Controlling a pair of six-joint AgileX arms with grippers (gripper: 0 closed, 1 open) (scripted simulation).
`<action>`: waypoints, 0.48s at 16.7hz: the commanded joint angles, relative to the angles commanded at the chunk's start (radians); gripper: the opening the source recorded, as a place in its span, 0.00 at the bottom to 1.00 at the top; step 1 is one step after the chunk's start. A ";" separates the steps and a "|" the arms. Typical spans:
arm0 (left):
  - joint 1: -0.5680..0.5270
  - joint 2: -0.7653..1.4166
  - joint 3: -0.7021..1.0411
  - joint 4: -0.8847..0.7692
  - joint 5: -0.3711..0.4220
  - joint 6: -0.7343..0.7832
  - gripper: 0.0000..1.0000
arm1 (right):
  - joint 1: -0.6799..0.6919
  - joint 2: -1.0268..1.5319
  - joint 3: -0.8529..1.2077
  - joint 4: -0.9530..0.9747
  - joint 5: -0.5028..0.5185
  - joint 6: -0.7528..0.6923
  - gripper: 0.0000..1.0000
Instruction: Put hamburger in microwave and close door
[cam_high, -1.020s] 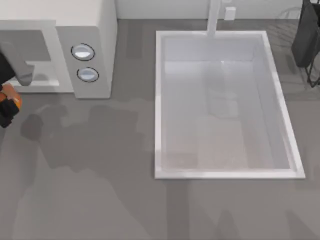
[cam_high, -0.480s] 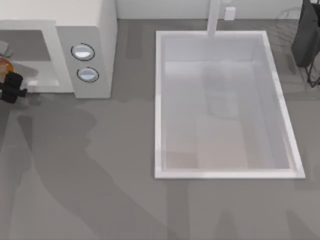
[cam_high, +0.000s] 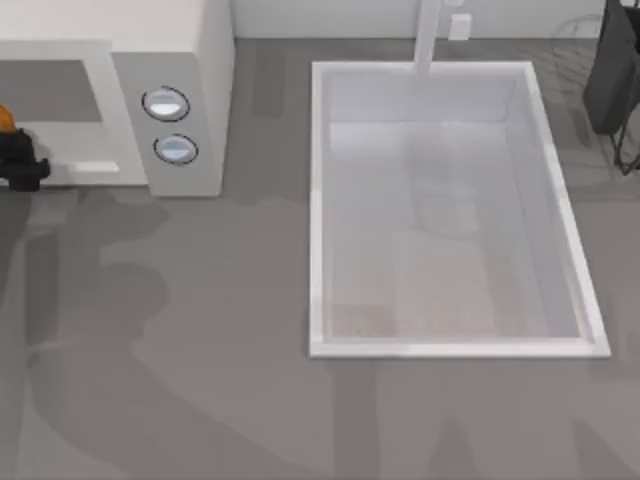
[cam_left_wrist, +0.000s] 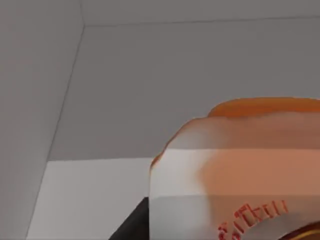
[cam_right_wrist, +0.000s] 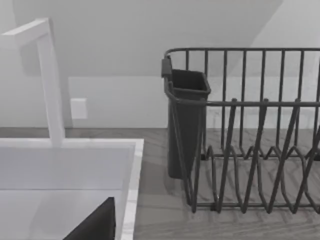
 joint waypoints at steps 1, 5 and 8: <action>0.000 0.001 -0.016 0.028 0.006 -0.022 0.00 | 0.000 0.000 0.000 0.000 0.000 0.000 1.00; 0.001 0.001 -0.030 0.053 0.012 -0.041 0.00 | 0.000 0.000 0.000 0.000 0.000 0.000 1.00; -0.005 0.001 -0.025 0.049 0.010 -0.038 0.00 | 0.000 0.000 0.000 0.000 0.000 0.000 1.00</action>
